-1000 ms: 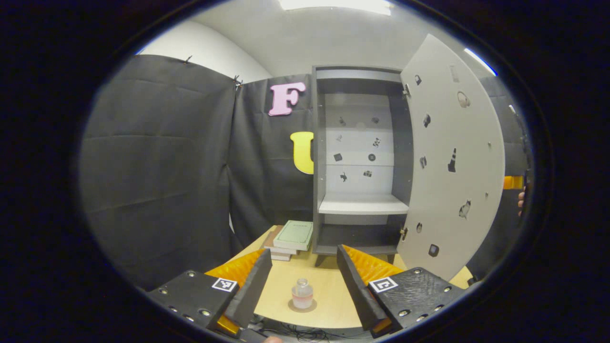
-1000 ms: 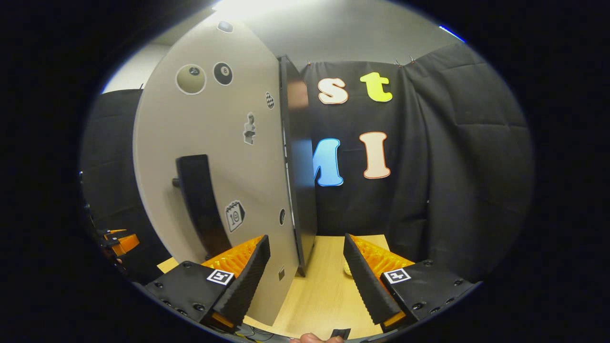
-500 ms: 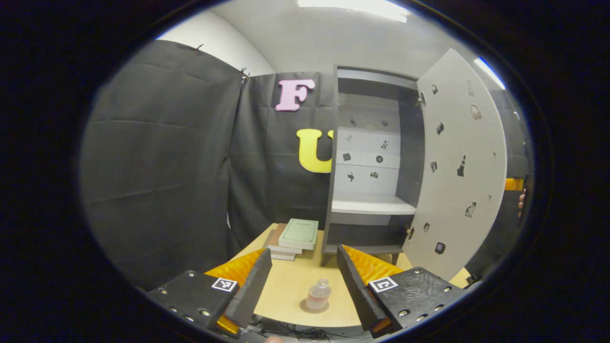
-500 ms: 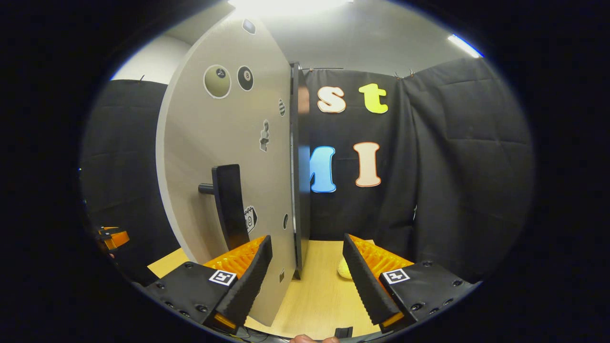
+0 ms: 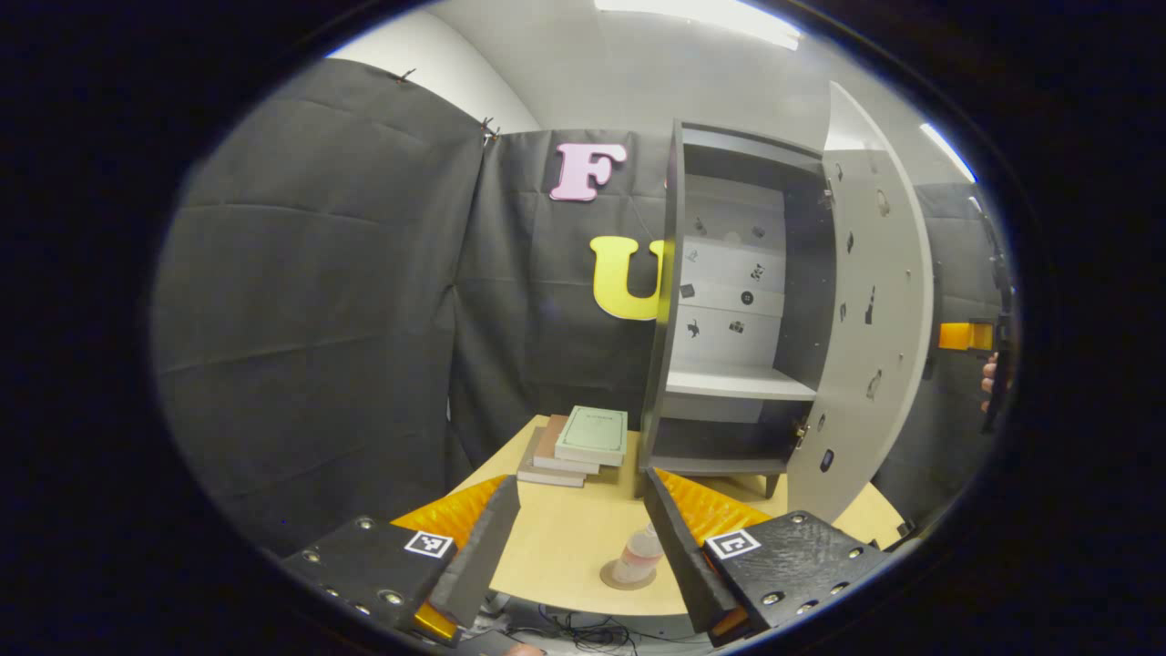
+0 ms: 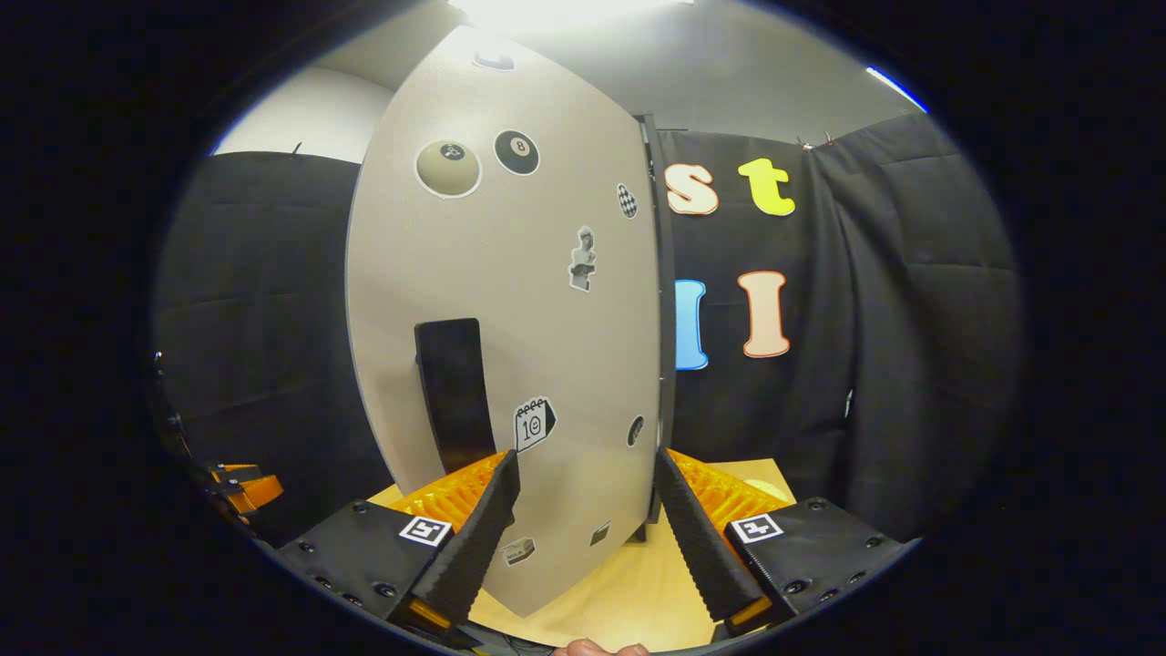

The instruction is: Open the cabinet door with the right hand, grasp the bottle in the cabinet with the left hand and place it on the coaster, then close the cabinet door with the right hand.

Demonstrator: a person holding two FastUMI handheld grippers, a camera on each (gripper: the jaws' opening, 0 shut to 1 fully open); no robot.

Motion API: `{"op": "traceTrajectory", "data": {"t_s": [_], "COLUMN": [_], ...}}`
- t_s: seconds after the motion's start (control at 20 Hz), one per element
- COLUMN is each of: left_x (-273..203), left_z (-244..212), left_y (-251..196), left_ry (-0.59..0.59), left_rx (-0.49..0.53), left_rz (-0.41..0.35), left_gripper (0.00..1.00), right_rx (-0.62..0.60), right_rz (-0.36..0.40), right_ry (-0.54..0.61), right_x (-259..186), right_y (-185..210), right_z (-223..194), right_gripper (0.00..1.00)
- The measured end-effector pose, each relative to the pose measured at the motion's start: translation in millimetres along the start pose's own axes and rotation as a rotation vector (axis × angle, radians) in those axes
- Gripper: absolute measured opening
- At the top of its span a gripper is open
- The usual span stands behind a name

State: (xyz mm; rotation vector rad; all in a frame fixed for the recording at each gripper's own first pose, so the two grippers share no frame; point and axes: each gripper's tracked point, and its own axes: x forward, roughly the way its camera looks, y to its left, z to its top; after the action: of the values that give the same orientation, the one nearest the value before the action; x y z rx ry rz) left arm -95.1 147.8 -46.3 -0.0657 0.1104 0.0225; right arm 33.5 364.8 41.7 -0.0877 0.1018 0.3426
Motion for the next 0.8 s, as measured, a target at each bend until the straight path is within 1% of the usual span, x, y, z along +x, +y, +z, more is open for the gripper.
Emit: {"op": "traceTrajectory", "data": {"t_s": [0.15, 0.25, 0.35, 0.4, 0.5, 0.65, 0.8], "left_x": [-2.3, -3.1, -4.0, -2.4, -3.7, -5.3, -7.8], "left_z": [-1.5, -3.1, -4.4, -5.0, -0.2, 7.3, 13.0], "left_y": [11.8, 24.0, 31.0, 31.3, 34.1, 37.0, 24.5], "left_ry": [-0.009, -0.01, -0.008, -0.009, -0.018, -0.028, -0.046], "left_rx": [-0.003, 0.004, -0.009, -0.02, -0.024, -0.002, 0.001], "left_rz": [0.005, 0.018, 0.024, 0.021, 0.02, 0.031, 0.019], "left_gripper": [0.83, 0.83, 0.83, 0.83, 0.83, 0.82, 0.83], "right_rx": [-0.003, -0.004, 0.011, 0.025, 0.042, 0.04, 0.035], "right_rz": [0.03, 0.053, 0.096, 0.13, 0.174, 0.176, 0.143], "right_ry": [0.011, 0.013, 0.012, 0.007, 0.0, -0.008, -0.004], "right_x": [23.2, 41.0, 50.6, 54.0, 55.9, 54.5, 56.0], "right_y": [16.3, 36.0, 67.6, 80.4, 99.8, 103.3, 91.2], "right_z": [1.9, 1.6, 6.2, 7.5, 8.1, 4.1, -9.0], "right_gripper": [0.95, 0.96, 0.96, 0.96, 0.96, 0.96, 0.96]}}
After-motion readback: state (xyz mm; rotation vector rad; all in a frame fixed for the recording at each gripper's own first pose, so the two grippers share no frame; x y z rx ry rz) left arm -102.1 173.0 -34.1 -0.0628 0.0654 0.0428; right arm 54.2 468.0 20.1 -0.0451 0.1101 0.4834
